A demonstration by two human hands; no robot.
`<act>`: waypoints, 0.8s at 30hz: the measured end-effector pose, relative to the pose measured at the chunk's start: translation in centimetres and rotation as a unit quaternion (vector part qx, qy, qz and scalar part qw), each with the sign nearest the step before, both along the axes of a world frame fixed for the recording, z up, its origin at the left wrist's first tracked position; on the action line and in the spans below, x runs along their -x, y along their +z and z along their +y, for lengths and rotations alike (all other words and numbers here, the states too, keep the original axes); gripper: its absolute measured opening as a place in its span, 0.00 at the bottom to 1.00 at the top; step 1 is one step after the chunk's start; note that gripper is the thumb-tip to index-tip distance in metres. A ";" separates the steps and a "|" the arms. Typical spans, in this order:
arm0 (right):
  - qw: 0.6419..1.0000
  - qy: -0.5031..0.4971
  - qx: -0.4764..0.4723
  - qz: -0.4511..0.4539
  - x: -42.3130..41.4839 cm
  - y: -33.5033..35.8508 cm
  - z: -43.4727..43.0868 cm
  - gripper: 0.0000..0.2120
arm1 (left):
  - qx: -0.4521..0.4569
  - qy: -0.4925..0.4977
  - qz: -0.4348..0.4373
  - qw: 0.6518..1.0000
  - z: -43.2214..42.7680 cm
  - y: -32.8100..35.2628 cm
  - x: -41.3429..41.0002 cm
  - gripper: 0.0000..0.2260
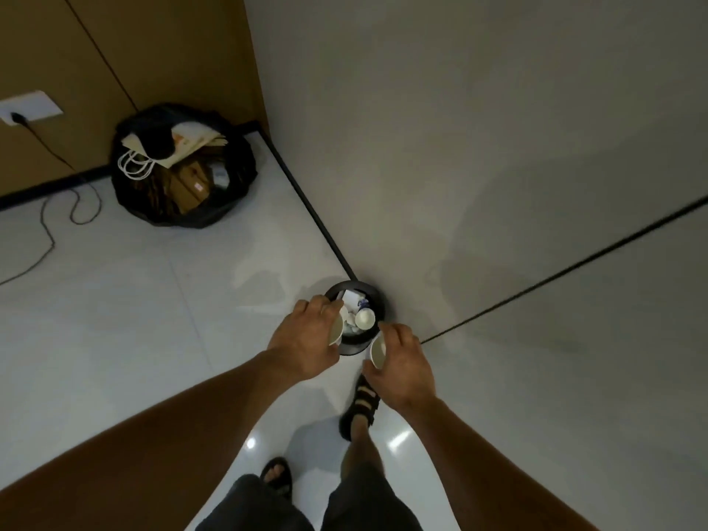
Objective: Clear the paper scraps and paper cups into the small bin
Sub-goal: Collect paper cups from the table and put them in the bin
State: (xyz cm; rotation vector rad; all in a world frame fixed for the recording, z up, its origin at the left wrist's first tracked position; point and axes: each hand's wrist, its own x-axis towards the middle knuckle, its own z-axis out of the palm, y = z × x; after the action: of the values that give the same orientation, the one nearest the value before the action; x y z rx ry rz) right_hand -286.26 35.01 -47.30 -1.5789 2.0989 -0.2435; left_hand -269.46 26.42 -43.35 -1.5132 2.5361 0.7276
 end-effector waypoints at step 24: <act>0.996 0.076 -0.041 -0.001 7.6 -41.5 -17.8 0.35 | -0.073 0.054 0.015 0.996 -14.1 -42.3 8.1 0.33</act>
State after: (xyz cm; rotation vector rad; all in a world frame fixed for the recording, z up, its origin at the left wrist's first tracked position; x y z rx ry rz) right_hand -293.82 17.24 -88.85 -1.6784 1.9506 -0.1043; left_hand -277.52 12.28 -85.62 -1.6104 2.3782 0.9335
